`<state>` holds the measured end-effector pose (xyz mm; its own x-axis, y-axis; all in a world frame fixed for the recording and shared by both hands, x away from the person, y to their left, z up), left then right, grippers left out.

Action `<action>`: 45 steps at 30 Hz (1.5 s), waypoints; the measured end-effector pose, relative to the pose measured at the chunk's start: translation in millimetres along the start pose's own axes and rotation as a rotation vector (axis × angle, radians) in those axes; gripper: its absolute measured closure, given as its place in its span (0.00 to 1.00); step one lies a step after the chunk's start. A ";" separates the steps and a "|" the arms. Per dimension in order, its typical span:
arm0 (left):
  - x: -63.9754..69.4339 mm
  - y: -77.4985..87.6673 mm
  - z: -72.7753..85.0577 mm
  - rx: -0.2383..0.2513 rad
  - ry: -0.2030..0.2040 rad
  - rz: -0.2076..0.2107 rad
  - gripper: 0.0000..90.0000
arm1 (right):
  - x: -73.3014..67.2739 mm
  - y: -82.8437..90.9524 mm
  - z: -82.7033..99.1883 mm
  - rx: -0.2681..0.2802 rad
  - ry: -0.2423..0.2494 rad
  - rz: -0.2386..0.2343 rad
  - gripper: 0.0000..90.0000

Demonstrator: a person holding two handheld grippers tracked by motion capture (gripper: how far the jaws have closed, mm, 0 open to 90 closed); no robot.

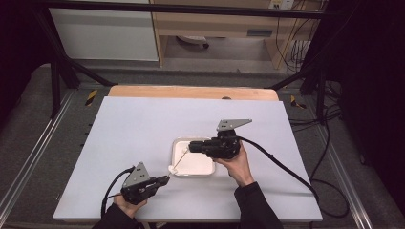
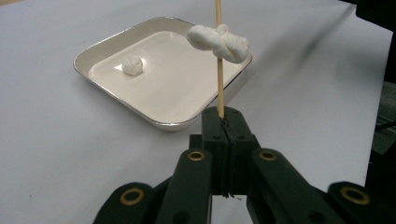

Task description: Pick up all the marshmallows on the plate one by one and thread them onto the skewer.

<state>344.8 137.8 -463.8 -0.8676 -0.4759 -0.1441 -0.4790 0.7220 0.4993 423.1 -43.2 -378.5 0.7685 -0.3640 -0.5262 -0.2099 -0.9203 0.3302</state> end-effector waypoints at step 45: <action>5.9 -4.5 1.7 -0.070 -0.042 -0.003 0.99 | -1.0 -16.6 24.2 -0.113 -0.036 -0.063 0.90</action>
<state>341.6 132.7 -468.3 -0.8716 -0.4556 -0.1808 -0.4725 0.6827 0.5573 411.2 -31.0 -402.5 0.7557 -0.3127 -0.5754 -0.0906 -0.9201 0.3811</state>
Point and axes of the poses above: each handheld gripper's, and its own axes: y roughly backward along the jaws, z roughly out of its underside, x roughly to its right, the point moved 7 cm from there along -y, roughly forward along the jaws, and after that the axes turned 12 degrees about -y, right-handed, at the moved point
